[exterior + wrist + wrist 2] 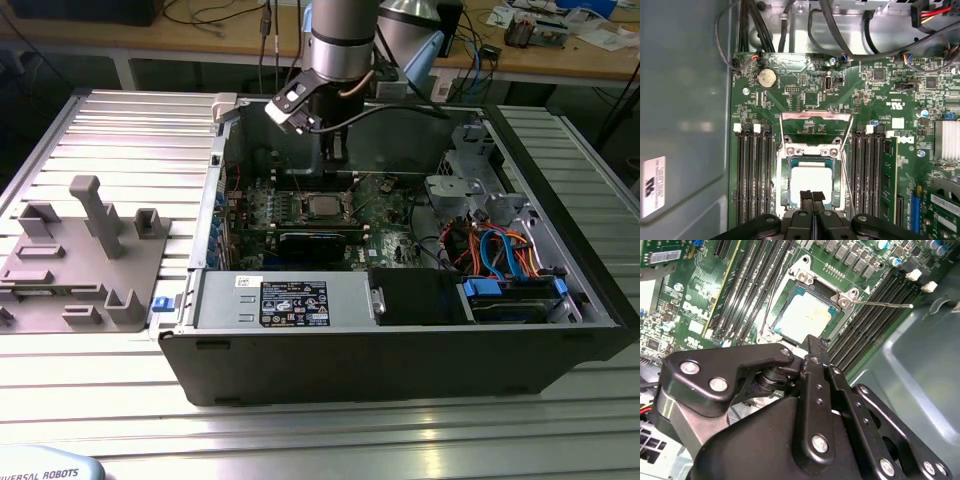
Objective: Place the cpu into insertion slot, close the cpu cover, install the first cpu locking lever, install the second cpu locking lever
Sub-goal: 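Place the cpu into insertion slot, then close the cpu cover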
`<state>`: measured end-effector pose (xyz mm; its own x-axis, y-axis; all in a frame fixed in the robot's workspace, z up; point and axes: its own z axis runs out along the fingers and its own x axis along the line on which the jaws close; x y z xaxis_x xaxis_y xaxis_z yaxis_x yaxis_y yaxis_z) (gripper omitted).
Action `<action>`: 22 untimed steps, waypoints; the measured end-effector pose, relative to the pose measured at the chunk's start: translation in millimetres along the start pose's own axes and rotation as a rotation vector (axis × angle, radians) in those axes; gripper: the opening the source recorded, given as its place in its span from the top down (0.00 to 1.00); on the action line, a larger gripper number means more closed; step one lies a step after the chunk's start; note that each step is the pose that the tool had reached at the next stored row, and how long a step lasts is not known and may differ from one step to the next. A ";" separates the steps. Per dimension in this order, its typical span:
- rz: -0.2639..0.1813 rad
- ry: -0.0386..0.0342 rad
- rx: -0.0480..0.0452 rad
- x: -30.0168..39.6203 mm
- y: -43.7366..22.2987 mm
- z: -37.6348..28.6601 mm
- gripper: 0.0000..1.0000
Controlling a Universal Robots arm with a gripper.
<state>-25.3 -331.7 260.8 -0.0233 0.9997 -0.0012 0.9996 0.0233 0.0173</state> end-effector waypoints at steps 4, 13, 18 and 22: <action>0.000 0.0000 0.0000 0.0 0.1 -7.3 0.89; 0.000 0.0000 0.0000 0.0 0.3 -16.0 0.89; 0.000 0.0000 0.0000 0.0 0.3 -16.2 0.89; 0.000 0.0000 0.0000 -0.1 0.7 -16.3 0.89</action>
<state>-24.8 -331.7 277.2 -0.0235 0.9997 -0.0013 0.9996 0.0235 0.0173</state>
